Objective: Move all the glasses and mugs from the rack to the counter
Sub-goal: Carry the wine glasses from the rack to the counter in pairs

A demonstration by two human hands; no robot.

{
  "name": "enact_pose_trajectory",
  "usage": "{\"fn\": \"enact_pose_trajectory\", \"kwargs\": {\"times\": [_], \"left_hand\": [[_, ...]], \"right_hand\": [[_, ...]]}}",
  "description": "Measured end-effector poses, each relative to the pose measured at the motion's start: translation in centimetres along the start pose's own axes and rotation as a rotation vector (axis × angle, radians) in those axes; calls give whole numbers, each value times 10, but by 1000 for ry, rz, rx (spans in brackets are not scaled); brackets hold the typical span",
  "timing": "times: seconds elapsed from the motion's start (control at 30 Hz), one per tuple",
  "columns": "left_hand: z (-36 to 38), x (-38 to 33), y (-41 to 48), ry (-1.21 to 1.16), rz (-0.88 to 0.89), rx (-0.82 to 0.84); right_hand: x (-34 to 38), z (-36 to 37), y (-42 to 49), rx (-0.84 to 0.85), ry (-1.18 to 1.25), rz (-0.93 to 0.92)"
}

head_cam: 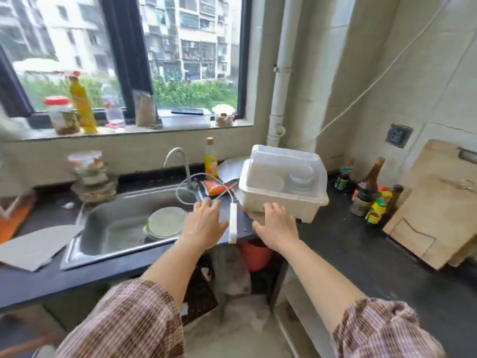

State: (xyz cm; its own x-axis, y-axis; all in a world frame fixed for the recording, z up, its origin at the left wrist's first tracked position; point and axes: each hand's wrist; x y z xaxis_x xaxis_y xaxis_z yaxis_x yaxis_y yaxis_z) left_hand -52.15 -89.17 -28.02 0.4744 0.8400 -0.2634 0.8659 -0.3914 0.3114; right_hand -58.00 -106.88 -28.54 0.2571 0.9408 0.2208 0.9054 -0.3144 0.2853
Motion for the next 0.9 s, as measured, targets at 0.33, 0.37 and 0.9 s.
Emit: {"fn": "enact_pose_trajectory", "kwargs": {"times": [0.33, 0.37, 0.9], "left_hand": [[-119, 207, -39, 171, -384, -178], [-129, 226, -41, 178, -420, -190], [-265, 471, -73, 222, -814, -333]], "right_hand": [[249, 29, 41, -46, 153, -447], [273, 33, 46, -32, 179, -484], [604, 68, 100, 76, 327, -874]]}}
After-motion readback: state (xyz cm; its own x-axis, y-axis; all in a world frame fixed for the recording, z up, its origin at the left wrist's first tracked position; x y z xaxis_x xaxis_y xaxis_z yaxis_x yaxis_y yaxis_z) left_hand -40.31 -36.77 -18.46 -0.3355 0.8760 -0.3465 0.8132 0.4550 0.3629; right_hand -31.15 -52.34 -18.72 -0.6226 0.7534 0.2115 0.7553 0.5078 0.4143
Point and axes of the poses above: each hand's wrist, its own y-axis towards the middle knuckle, its own z-axis out of the palm, x = y × z, and after that the axes turned 5 degrees about -x, right-handed
